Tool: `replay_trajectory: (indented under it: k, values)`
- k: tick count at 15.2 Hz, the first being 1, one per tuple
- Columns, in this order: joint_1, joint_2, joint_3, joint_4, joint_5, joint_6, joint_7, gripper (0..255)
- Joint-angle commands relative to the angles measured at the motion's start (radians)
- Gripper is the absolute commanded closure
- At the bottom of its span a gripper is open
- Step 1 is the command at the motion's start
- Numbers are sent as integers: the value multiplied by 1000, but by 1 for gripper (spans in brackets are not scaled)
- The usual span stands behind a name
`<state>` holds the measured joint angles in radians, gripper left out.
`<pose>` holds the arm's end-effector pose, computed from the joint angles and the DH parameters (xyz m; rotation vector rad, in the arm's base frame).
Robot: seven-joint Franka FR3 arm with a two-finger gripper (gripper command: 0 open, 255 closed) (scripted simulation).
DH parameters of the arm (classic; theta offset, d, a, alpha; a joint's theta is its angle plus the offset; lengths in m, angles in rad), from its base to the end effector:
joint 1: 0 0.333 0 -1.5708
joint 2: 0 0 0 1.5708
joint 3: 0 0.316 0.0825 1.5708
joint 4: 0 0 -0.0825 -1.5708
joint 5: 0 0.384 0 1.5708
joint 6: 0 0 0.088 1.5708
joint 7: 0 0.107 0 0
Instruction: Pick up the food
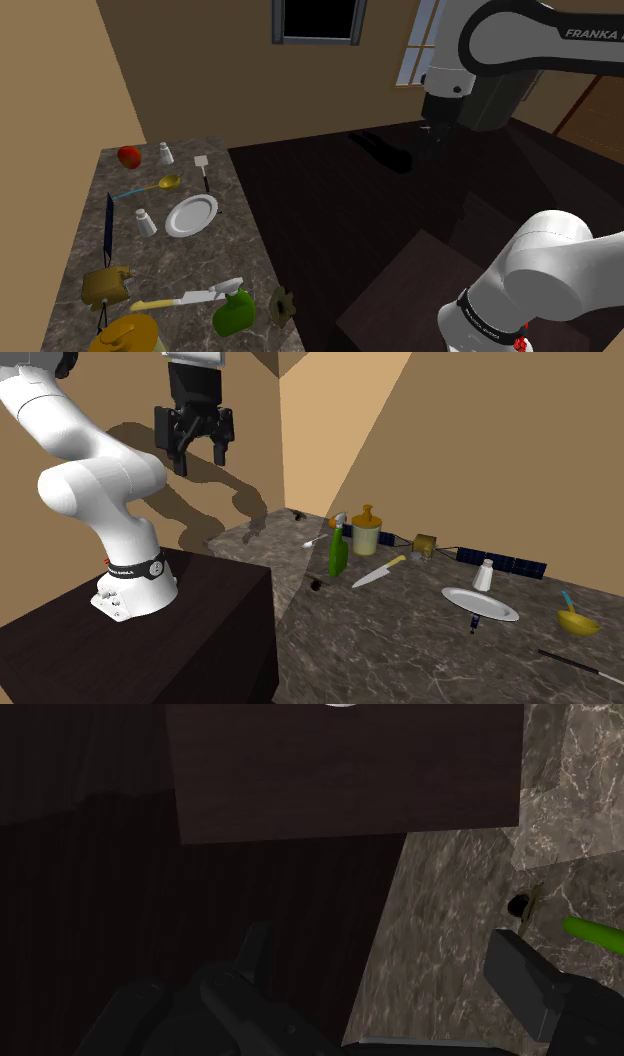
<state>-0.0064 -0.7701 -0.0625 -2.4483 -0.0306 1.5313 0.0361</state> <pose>0.3004 -0.0278 0.5388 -3.1165 0.1296 0.2308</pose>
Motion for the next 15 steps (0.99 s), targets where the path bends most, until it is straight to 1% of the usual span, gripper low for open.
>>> replay_trajectory:
  k: [1, 5, 9, 12, 15]
  values:
    - [0, 0, 0, 0, 0, 0, 0, 0]
    - [12, -25, -11, -145, 63, 149, 16, 0]
    - [33, -23, -17, -274, 134, 311, 24, 0]
    - [60, 1, -20, -359, 197, 446, 21, 0]
    - [102, 51, -24, -429, 273, 594, 8, 0]
